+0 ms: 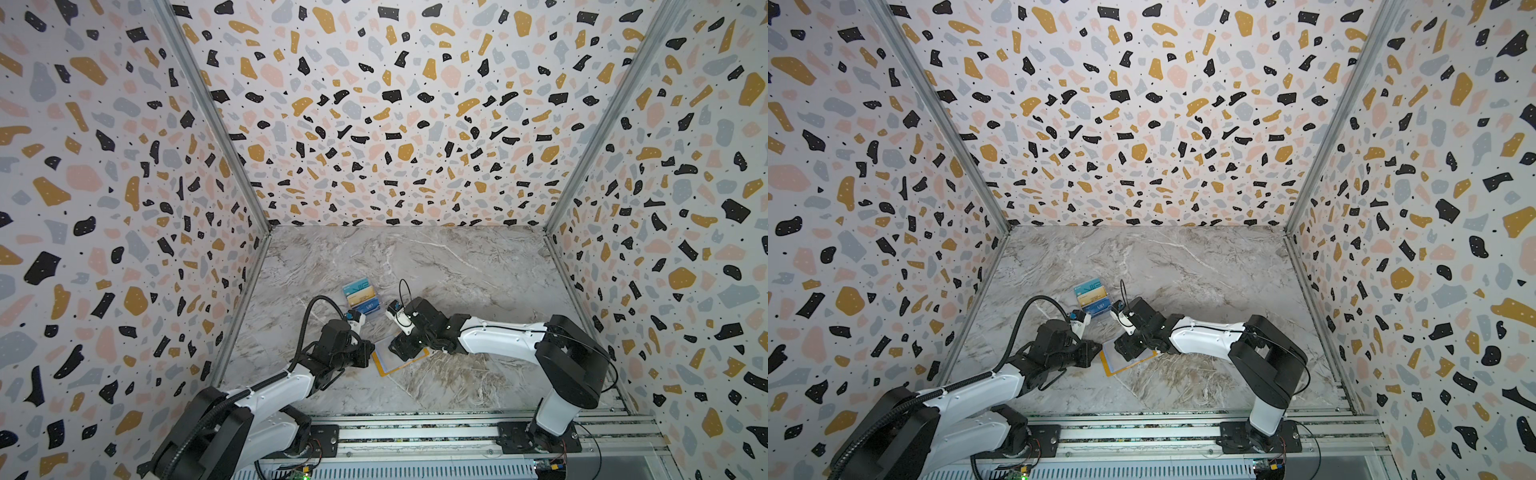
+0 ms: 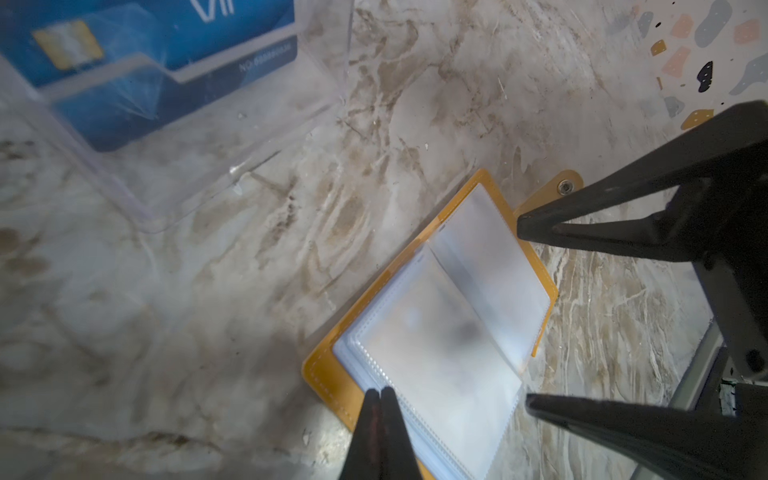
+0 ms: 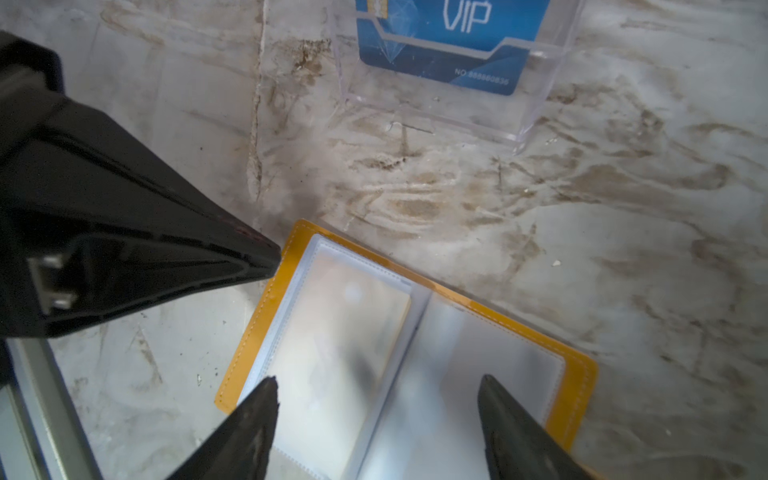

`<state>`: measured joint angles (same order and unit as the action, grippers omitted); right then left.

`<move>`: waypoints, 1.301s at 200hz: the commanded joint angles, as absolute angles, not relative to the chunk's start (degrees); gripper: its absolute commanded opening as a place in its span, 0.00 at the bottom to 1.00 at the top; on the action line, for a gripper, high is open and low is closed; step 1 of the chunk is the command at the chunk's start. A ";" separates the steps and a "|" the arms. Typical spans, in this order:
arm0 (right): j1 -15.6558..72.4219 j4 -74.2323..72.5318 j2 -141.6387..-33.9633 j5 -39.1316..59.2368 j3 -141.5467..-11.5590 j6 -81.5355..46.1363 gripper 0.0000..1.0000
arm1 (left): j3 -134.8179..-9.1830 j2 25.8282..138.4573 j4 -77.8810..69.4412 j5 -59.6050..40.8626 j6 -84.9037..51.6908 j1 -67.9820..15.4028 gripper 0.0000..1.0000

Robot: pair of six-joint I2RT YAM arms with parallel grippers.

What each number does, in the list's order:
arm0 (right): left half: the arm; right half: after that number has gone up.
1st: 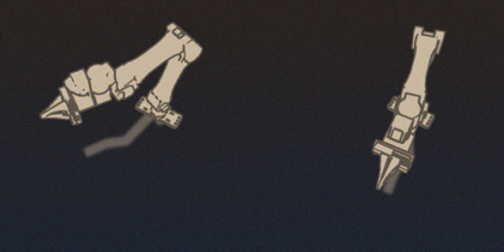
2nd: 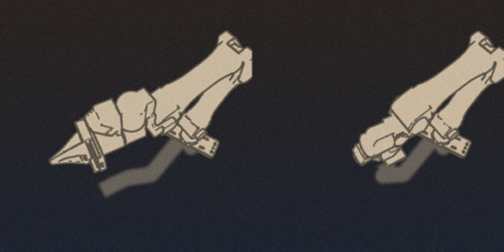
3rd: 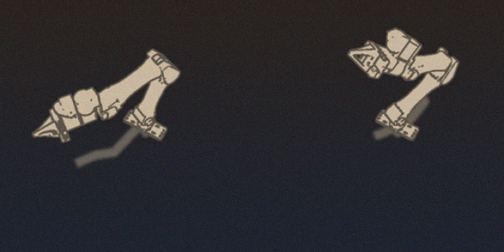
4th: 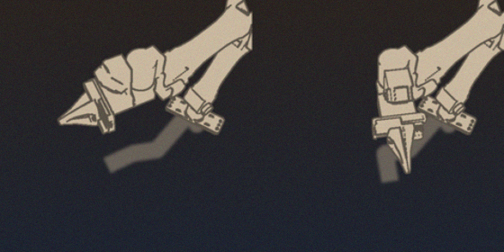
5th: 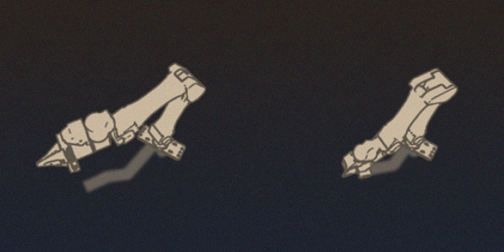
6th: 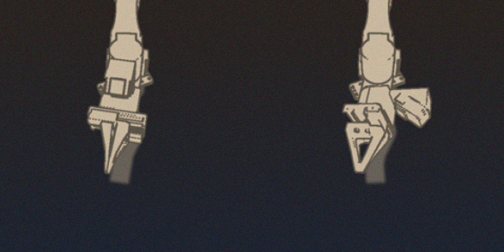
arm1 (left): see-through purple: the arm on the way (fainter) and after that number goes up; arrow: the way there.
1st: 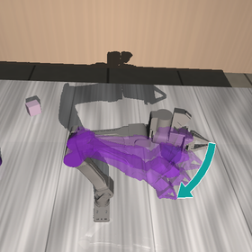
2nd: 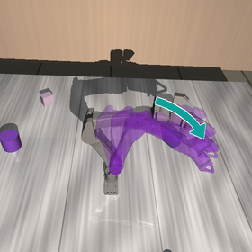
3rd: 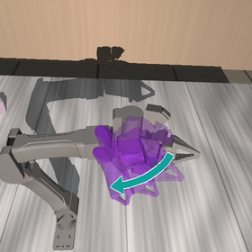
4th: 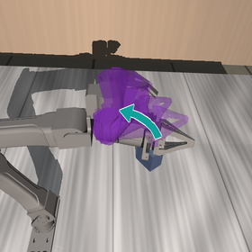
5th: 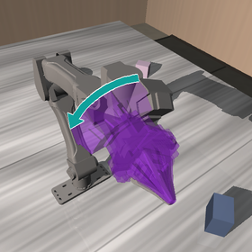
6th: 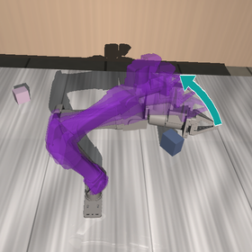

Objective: Take the credit cards out of the card holder

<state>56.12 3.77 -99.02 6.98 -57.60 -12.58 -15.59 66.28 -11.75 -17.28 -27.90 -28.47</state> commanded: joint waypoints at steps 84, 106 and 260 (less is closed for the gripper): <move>60.70 4.20 -104.39 1.45 -62.80 -15.25 0.78 | -12.39 68.35 -19.39 -18.36 -27.62 -28.78 0.00; 61.19 4.42 -105.74 0.88 -63.52 -15.55 0.77 | -12.39 68.62 -19.92 -18.57 -27.62 -28.75 0.00; 61.49 8.43 -107.64 -4.90 -65.13 -18.43 0.56 | -10.26 73.30 -23.35 -17.26 -29.75 -28.77 0.00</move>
<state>61.25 4.58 -107.98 -2.55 -63.99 -17.61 -11.90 71.96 -22.63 -18.35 -28.77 -28.62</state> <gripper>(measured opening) 0.568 0.046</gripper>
